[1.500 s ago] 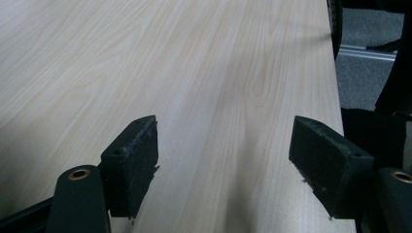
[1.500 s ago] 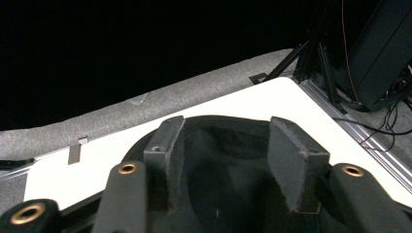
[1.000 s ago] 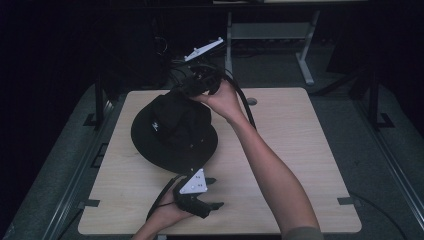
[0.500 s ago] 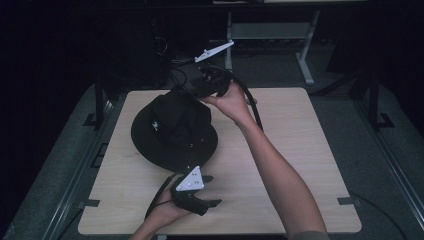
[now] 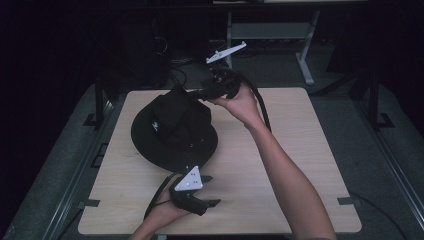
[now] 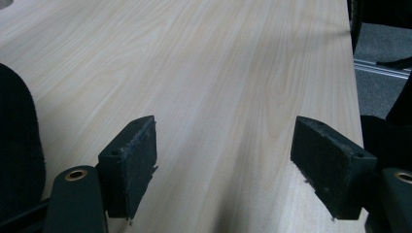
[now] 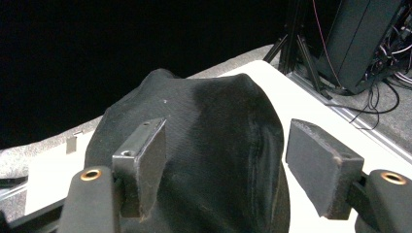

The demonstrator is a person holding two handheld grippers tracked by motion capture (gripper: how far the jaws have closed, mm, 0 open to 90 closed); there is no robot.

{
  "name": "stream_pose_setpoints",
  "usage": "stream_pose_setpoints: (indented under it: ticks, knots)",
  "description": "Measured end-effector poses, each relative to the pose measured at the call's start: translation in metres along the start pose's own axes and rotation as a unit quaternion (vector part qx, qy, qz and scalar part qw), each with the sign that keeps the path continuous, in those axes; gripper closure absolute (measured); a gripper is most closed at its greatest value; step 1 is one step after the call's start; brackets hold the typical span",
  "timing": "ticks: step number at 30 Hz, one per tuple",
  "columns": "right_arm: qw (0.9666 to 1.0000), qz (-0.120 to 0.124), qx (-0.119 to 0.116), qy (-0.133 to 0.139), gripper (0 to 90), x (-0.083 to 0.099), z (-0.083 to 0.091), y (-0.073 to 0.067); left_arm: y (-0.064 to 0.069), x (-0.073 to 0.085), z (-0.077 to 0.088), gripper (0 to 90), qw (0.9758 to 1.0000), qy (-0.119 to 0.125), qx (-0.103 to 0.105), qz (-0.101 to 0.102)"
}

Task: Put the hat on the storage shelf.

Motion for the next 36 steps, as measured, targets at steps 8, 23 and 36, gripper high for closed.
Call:
stream_pose_setpoints:
  ticks: [8, 23, 36]
  knots:
    - [1.0, -0.004, 0.0, 0.001, 29.4, 0.004, 0.007, 0.004, 0.0, 0.0, -0.002, 24.4, 1.0, -0.003, 0.002, -0.002]
    - [0.9999, -0.011, 0.009, 0.003, 27.9, 0.019, 0.023, 0.015, 0.0, 0.0, -0.002, 24.4, 1.0, 0.001, 0.001, 0.001]
    - [0.9996, -0.024, 0.015, 0.005, 27.7, 0.038, 0.041, 0.027, -0.001, 0.001, -0.004, 24.4, 1.0, -0.001, 0.0, 0.002]
Point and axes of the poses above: each handheld gripper's, and its own axes: z roughly backward along the jaws, x roughly out of its underside, y roughly to its right, the point moved 2 cm from there along -z, roughly forward along the jaws, and after that the axes turned 15 degrees about x, right-handed, at the moved point
